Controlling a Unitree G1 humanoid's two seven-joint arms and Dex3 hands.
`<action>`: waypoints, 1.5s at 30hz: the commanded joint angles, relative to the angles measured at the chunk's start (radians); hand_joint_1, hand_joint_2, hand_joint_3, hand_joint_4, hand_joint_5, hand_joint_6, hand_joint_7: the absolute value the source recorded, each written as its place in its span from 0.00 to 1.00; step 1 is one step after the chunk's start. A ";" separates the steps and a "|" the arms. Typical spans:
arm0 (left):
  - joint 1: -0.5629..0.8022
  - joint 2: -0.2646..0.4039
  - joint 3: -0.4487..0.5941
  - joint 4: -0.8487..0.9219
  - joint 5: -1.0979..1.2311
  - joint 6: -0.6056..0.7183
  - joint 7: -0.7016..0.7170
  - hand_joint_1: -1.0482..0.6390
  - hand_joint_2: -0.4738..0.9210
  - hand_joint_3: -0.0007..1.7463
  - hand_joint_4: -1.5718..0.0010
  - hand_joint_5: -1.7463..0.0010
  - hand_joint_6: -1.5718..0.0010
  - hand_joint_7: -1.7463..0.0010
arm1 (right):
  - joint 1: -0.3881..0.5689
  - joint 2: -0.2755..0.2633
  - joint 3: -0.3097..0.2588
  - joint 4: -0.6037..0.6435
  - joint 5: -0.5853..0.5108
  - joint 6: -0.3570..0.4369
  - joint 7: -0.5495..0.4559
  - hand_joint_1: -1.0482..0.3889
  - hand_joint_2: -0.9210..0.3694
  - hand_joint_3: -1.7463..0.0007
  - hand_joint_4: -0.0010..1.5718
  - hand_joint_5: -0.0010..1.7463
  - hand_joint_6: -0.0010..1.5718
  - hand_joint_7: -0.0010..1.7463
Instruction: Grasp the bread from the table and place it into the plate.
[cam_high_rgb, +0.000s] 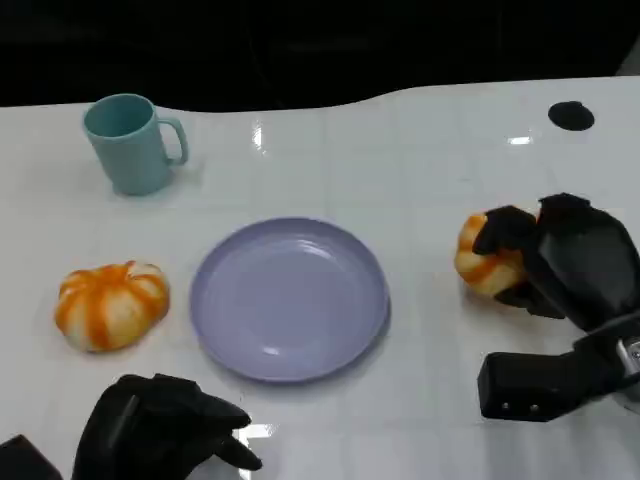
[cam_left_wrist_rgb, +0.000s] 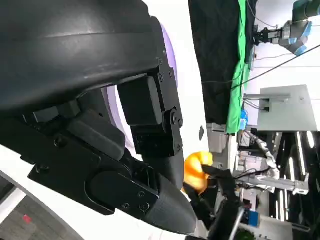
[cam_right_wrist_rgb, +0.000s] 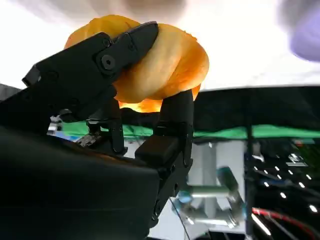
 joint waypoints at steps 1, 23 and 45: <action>0.005 0.013 0.005 0.000 0.001 -0.002 0.000 0.00 0.91 0.00 0.00 0.80 0.00 0.94 | 0.035 0.009 -0.030 -0.096 0.053 -0.044 0.032 0.70 0.42 0.40 0.66 1.00 0.58 0.86; -0.006 0.013 0.005 0.017 0.000 0.000 -0.002 0.00 0.90 0.00 0.00 0.80 0.00 0.94 | 0.012 0.258 -0.030 -0.206 0.127 -0.075 0.218 0.68 0.56 0.19 0.64 1.00 0.53 0.95; -0.004 0.011 0.004 0.016 0.008 -0.006 0.005 0.00 0.90 0.00 0.00 0.80 0.00 0.94 | 0.007 0.275 0.034 -0.200 0.112 -0.024 0.452 0.51 0.12 0.86 0.02 0.31 0.26 0.00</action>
